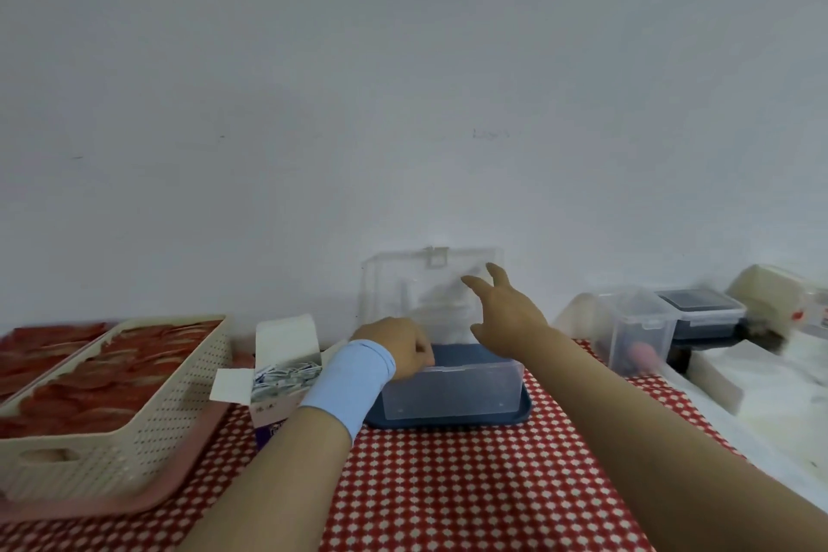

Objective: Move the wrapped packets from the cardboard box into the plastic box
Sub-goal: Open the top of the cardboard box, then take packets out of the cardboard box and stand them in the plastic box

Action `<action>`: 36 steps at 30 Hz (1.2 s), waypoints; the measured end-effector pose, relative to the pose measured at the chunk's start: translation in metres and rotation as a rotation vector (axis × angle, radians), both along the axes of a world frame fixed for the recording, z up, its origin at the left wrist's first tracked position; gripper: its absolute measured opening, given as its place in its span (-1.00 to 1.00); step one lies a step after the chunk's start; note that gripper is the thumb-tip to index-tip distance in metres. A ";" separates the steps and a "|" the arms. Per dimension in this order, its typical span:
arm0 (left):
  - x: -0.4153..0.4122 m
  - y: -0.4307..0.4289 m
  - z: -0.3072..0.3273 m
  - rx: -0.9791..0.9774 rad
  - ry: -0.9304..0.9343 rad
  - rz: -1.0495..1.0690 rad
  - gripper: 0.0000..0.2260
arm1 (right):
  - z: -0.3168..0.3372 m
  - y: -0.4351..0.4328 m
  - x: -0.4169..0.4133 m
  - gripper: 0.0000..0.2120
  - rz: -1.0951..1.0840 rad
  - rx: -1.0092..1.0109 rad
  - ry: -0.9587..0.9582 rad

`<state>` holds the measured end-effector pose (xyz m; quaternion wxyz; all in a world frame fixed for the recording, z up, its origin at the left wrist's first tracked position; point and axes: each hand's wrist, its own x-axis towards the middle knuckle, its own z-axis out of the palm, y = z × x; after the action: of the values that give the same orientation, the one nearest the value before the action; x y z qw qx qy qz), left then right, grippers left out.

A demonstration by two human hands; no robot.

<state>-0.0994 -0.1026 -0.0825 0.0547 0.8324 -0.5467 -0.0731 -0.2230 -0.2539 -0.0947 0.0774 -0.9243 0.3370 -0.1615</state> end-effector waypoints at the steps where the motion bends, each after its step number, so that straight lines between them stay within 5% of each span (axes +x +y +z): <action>1: 0.003 0.000 -0.001 0.007 0.004 0.000 -0.77 | -0.001 0.000 -0.001 -0.25 -0.007 -0.010 0.055; 8: 0.009 -0.003 0.002 0.103 -0.141 0.043 -0.45 | -0.008 0.012 -0.002 -0.21 0.022 -0.022 0.308; 14: 0.003 0.000 -0.002 0.192 -0.009 0.077 -0.44 | -0.008 0.014 -0.005 -0.28 0.047 0.081 0.311; 19: 0.009 0.017 0.015 -0.067 0.076 0.033 -0.51 | 0.018 0.035 -0.002 -0.56 0.066 -0.071 0.114; 23: 0.033 0.054 0.030 -0.260 0.022 0.127 -0.65 | 0.039 0.075 0.014 -0.73 0.246 0.016 -0.092; 26: 0.050 0.095 0.033 -0.263 -0.041 0.206 -0.65 | 0.039 0.112 0.032 -0.66 0.391 0.068 -0.085; 32: 0.067 0.152 0.016 -0.013 -0.055 0.288 -0.12 | 0.011 0.153 0.070 -0.31 0.453 -0.035 0.154; 36: 0.070 0.157 -0.001 -0.030 -0.002 0.277 -0.18 | -0.001 0.153 0.079 -0.41 0.423 -0.059 0.134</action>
<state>-0.0293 0.0546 -0.0832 0.0759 0.8990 -0.4277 -0.0558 -0.1440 -0.1007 -0.0959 0.0600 -0.9849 0.1354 -0.0896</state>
